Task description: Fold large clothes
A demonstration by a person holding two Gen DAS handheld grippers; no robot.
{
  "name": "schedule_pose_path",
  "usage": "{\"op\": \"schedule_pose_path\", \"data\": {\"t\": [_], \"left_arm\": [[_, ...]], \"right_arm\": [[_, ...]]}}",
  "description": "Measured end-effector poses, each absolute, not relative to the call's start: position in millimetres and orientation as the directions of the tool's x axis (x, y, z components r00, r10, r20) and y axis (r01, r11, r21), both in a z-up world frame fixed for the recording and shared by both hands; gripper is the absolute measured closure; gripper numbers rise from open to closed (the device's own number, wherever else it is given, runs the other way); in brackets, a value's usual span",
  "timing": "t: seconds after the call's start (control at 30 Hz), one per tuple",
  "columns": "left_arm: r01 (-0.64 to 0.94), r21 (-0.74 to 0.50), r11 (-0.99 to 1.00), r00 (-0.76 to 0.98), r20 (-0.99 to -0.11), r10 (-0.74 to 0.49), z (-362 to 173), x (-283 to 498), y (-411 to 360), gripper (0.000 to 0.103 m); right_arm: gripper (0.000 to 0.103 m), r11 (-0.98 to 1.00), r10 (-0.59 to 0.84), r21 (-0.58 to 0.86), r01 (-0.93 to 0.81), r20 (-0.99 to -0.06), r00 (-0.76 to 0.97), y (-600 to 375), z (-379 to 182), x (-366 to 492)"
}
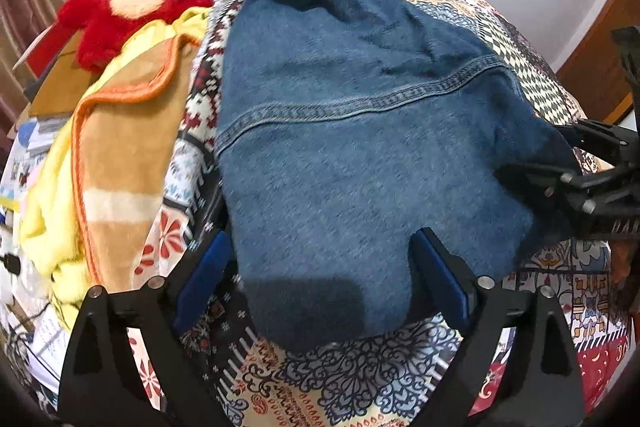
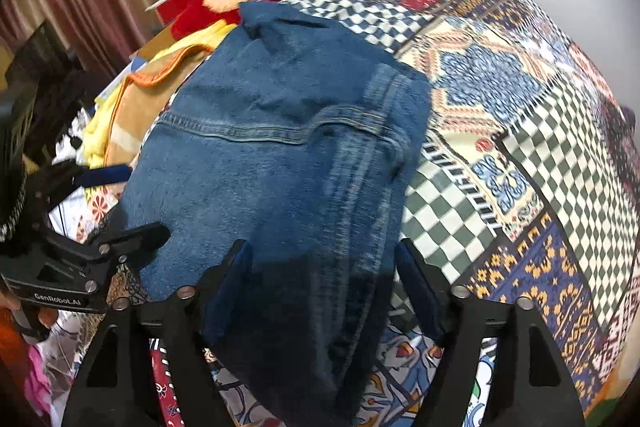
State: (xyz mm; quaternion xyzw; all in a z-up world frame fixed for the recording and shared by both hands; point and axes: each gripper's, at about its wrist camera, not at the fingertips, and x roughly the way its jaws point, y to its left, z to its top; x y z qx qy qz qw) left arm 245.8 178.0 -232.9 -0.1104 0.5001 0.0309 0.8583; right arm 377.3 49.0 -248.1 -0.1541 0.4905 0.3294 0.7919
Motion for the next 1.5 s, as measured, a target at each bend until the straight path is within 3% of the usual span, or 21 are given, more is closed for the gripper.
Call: {"op": "schedule_pose_path", "data": {"t": [0.27, 0.57, 0.83, 1.07, 1.3, 1.5], "left_arm": [[-0.244, -0.164, 0.956, 0.49, -0.872, -0.025, -230.3, 222.2, 200.6, 0.009], [-0.246, -0.174, 0.954, 0.585, -0.811, 0.003, -178.7, 205.7, 183.5, 0.009], [-0.172, -0.097, 0.98, 0.798, -0.598, 0.081, -73.9, 159.3, 139.5, 0.009], [-0.145, -0.111, 0.983, 0.924, -0.372, 0.094, -0.7, 100.6, 114.1, 0.009], [-0.16, -0.092, 0.983, 0.975, -0.169, 0.143, 38.3, 37.8, 93.8, 0.009], [-0.188, -0.062, 0.98, 0.979, -0.088, 0.182, 44.2, 8.7, 81.2, 0.009]], "right_arm": [[0.026, 0.77, 0.405, 0.162, -0.617, -0.871, 0.277, 12.2, -235.6, 375.8], [0.026, 0.789, 0.417, 0.096, -0.606, -0.809, 0.415, -5.9, -184.3, 336.3], [0.026, 0.767, 0.539, 0.112, -0.632, -0.647, 0.54, -23.7, -101.4, 282.5], [0.026, 0.738, 0.633, 0.107, -0.667, -0.452, 0.628, -44.0, -35.5, 213.6], [0.026, 0.735, 0.671, 0.127, -0.666, -0.273, 0.689, -69.9, 3.8, 148.8], [0.026, 0.763, 0.646, 0.132, -0.633, -0.18, 0.742, -84.7, 15.6, 110.9]]}}
